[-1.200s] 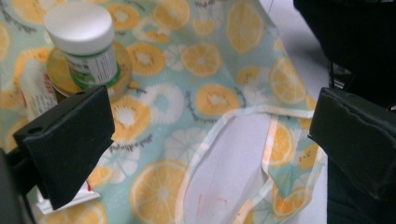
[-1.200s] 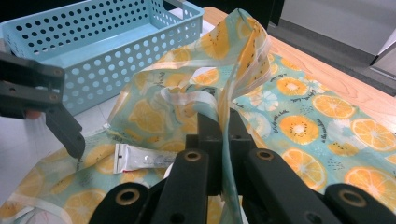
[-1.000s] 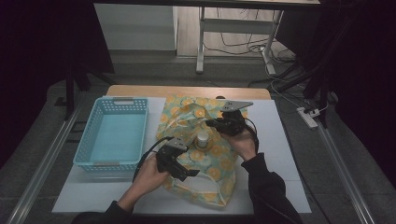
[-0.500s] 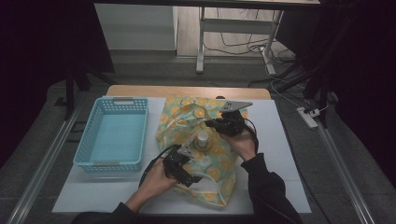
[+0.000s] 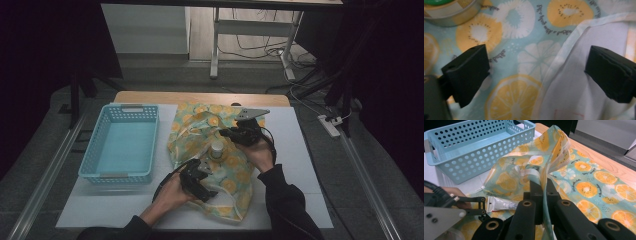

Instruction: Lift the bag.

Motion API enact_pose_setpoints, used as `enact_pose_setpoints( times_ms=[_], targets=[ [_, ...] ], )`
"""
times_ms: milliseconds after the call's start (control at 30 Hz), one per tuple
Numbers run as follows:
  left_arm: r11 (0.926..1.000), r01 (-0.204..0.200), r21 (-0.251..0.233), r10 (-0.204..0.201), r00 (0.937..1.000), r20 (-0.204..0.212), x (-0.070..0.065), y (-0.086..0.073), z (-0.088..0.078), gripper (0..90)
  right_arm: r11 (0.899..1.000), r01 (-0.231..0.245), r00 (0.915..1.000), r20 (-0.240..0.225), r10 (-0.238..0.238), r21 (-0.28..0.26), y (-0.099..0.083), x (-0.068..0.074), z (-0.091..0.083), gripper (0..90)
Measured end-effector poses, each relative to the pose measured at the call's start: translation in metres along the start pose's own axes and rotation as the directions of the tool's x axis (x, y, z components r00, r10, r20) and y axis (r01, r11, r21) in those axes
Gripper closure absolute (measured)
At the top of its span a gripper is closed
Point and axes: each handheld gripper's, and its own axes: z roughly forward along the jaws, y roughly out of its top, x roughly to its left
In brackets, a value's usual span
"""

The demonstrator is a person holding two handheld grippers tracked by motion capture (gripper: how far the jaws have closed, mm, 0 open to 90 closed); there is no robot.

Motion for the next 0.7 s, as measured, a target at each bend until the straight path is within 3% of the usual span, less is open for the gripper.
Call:
enact_pose_setpoints(
  times_ms=[67, 200, 400, 533, 700],
  targets=[
    [0.9999, -0.009, -0.007, 0.009, 0.9999, 0.01, 0.0, 0.0, -0.003, 17.9, 1.0, 0.0, 1.0, 0.0, 0.0, 0.0, 0.0, 0.0, 0.0, 89.2],
    [0.9999, 0.011, 0.008, -0.011, 0.9999, -0.003, 0.004, 0.003, -0.005, 35.8, 1.0, 0.0, 1.0, 0.0, 0.0, -0.001, 0.0, 0.0, 0.0, 89.2],
    [0.9992, 0.033, 0.024, -0.033, 0.9993, -0.016, 0.007, 0.007, -0.007, 54.4, 1.0, 0.002, 1.0, -0.001, -0.002, 0.001, 0.0, 0.0, 0.001, 89.2],
    [0.998, 0.062, 0.009, -0.062, 0.998, 0.0, 0.012, 0.006, -0.007, 76.2, 1.0, 0.001, 1.0, 0.0, -0.001, 0.002, 0.0, 0.0, 0.001, 89.2],
    [0.997, 0.077, 0.004, -0.077, 0.997, 0.011, 0.012, 0.007, -0.007, 89.0, 1.0, 0.001, 1.0, -0.001, -0.001, 0.003, 0.0, -0.001, 0.0, 89.2]
  ],
)
